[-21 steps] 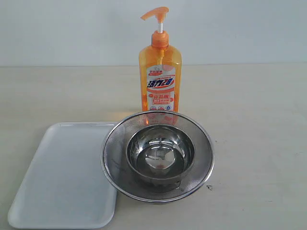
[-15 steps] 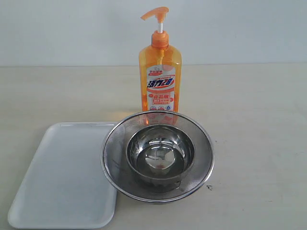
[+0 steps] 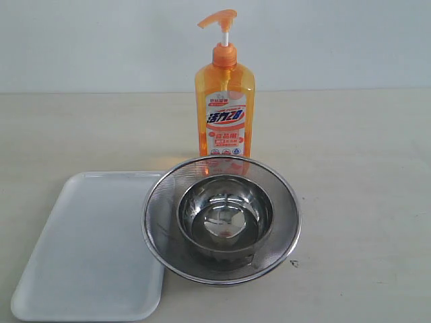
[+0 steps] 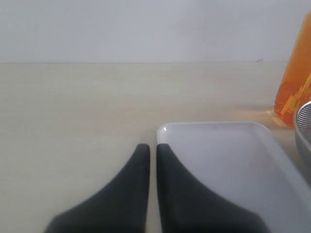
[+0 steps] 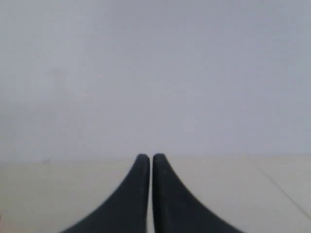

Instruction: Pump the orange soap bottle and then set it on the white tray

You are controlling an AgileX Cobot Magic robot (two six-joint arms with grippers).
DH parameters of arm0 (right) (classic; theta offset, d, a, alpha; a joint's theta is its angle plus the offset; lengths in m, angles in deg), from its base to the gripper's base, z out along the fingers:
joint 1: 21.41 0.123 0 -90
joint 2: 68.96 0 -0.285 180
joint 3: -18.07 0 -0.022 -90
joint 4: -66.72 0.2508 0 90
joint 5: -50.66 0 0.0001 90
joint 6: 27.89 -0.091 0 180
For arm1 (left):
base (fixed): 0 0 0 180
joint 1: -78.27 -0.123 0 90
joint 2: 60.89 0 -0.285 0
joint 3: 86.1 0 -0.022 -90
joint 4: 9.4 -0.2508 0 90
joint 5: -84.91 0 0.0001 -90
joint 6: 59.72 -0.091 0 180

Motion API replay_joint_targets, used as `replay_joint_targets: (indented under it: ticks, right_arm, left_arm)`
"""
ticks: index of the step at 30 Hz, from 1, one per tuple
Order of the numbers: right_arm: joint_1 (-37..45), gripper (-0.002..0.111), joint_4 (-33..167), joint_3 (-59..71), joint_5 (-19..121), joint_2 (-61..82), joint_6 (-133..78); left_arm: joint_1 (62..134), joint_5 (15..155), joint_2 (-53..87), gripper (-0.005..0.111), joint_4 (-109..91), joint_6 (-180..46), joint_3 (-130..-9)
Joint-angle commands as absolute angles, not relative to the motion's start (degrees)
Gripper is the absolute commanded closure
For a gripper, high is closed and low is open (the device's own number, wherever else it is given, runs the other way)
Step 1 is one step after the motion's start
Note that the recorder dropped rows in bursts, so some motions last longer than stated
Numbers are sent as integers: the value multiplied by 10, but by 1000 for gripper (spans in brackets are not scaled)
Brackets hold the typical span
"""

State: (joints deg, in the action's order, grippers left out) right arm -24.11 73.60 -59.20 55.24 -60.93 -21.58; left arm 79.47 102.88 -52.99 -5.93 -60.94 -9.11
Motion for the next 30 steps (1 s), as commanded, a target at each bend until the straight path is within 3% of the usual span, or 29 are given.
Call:
replay_joint_targets:
  ticks: [1,8,15,21,30]
  right_arm:
    - [-243,108,741,-591,703,-612,-231]
    - [-243,108,843,-501,616,-584,-134]
    - [-243,108,840,-312,476,-365,-69]
    - [-243,108,841,-230,502,-199,-81]
    - [-243,108,843,-224,604,-100,-142]
  left_arm:
    - [794,1028,-531,102,-55,-607,-89]
    - [794,1028,-531,102,-55,-607,-89]
    - [794,1028,-531,102,-55,-607,-89]
    - [794,1028,-531,102,-55,-607,-89]
    - [794,1028,-531,102,-55,-607,-89]
